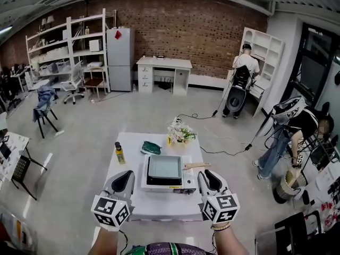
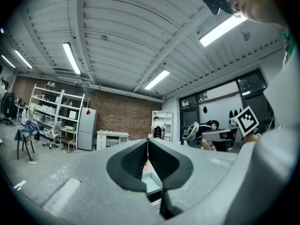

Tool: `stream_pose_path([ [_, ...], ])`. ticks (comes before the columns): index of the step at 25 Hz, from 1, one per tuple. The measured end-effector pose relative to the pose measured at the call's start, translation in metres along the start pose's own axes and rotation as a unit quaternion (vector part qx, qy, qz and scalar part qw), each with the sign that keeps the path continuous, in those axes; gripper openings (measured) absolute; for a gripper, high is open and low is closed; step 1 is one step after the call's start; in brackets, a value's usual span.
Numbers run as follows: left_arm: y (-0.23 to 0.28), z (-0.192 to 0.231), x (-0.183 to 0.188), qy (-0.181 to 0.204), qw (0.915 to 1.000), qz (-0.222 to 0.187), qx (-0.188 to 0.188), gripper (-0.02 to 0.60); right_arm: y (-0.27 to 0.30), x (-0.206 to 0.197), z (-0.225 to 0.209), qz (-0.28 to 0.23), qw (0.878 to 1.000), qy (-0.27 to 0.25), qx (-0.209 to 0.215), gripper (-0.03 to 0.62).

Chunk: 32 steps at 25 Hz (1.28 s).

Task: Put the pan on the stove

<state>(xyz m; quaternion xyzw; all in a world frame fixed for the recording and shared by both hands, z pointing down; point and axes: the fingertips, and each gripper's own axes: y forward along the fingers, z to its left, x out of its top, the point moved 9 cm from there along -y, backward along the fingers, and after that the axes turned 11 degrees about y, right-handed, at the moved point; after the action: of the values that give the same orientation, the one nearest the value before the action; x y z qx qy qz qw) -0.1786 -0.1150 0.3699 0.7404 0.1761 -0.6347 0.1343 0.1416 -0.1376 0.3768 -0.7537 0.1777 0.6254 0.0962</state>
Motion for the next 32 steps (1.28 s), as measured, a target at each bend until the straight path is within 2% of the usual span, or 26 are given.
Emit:
stream_pose_path([
  [7, 0.008, -0.012, -0.002, 0.0, 0.9999, -0.002, -0.013, 0.018, -0.011, -0.001, -0.005, -0.008, 1.0, -0.009, 0.0, 0.031],
  [14, 0.01, -0.024, -0.005, -0.001, 0.9997, -0.001, -0.025, 0.018, -0.025, -0.003, -0.009, -0.015, 1.0, -0.009, -0.003, 0.005],
  [32, 0.004, -0.03, 0.001, 0.001, 0.9994, -0.003, -0.035, 0.018, -0.037, 0.003, -0.002, -0.027, 1.0, -0.006, 0.002, 0.002],
])
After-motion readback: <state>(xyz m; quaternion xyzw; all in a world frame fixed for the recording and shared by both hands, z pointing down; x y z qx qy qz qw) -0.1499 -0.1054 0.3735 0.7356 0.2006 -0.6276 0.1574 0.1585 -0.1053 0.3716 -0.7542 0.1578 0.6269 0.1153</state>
